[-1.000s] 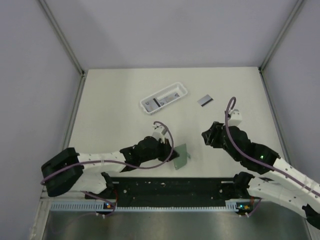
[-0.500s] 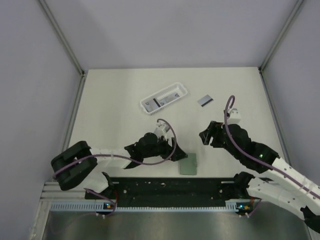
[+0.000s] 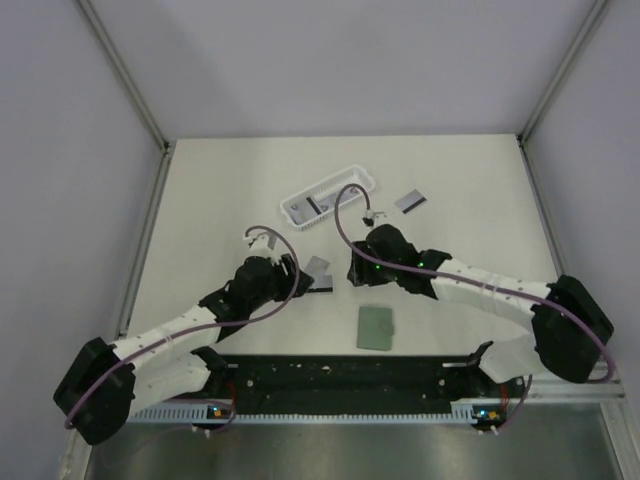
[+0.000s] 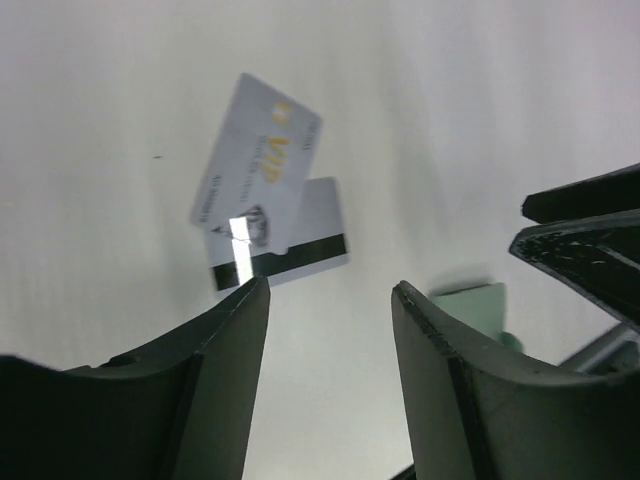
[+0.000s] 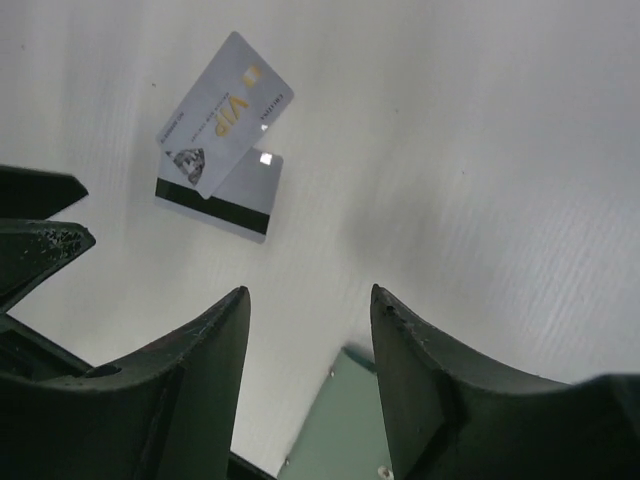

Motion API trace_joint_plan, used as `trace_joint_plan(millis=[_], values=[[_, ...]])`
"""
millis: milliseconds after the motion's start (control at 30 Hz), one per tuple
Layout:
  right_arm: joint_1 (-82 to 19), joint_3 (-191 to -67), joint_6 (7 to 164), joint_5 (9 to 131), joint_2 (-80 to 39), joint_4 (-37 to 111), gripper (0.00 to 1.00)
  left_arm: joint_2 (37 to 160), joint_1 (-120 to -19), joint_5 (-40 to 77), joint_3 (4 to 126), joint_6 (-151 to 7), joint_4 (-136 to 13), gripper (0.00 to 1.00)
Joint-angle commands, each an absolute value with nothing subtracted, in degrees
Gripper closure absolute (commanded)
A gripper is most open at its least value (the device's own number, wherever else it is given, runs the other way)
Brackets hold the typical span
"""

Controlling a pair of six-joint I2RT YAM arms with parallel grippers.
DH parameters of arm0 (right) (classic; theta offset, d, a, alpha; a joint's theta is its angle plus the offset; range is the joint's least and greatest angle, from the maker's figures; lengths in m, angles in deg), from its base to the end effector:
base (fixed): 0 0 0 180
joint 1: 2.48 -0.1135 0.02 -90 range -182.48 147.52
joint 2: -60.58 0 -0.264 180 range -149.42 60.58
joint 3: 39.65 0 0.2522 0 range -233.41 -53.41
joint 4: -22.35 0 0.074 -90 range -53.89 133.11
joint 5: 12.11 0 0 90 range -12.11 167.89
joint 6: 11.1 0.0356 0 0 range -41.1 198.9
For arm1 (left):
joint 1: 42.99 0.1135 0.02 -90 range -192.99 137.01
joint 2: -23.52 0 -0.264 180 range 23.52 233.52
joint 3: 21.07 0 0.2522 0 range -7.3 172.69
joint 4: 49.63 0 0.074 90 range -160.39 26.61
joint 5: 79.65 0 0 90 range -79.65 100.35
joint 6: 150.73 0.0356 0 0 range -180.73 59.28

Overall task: Put the credit cards into the card holder
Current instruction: Move the credit card to the corner of the board.

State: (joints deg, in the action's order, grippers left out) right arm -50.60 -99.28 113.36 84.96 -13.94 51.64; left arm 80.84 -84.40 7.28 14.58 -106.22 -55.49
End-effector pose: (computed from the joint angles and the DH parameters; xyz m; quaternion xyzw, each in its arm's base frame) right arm 0.1846 0.1993 0.2269 -0.0855 0.9157 0.2137 0.3294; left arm 0.1580 -0.1368 0.1919 -0.0443 0.8537 -0.3399 0.3921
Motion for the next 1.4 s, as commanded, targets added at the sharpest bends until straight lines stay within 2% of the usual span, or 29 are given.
trace_joint_plan(millis=[0,133,233,367,467,700,867,1100,1367], values=[[-50.21,-104.99,113.18,82.02,-22.19,39.72,0.50,79.50,-79.48,4.99,12.30,-105.29,-59.34,0.50],[-49.33,-108.42,112.74,85.79,-27.82,39.89,0.51,79.86,-77.01,6.57,11.51,-104.76,-59.08,0.69],[-44.34,-110.53,113.09,87.29,-29.77,42.52,0.51,78.63,-76.83,7.45,10.63,-104.76,-59.08,0.75],[-30.81,-113.60,112.57,86.85,-30.81,44.71,0.48,75.21,-76.92,8.33,9.22,-104.85,-59.78,0.73],[-25.00,-120.19,110.37,88.95,-34.85,48.66,0.46,72.30,-76.83,8.07,9.13,-104.50,-61.45,0.71],[-22.87,-142.33,103.52,98.36,-51.54,59.75,0.35,68.61,-76.92,8.24,9.48,-103.97,-63.12,0.56],[-20.16,-151.65,102.37,99.07,-59.55,62.47,0.35,67.82,-76.83,9.47,9.48,-103.79,-63.12,0.55],[-16.28,-159.22,100.17,97.31,-67.46,65.02,0.35,66.76,-76.83,9.21,9.57,-103.62,-64.53,0.55],[-14.79,-162.04,99.99,94.50,-71.42,65.82,0.35,67.99,-76.74,9.74,10.27,-103.26,-64.26,0.55]])
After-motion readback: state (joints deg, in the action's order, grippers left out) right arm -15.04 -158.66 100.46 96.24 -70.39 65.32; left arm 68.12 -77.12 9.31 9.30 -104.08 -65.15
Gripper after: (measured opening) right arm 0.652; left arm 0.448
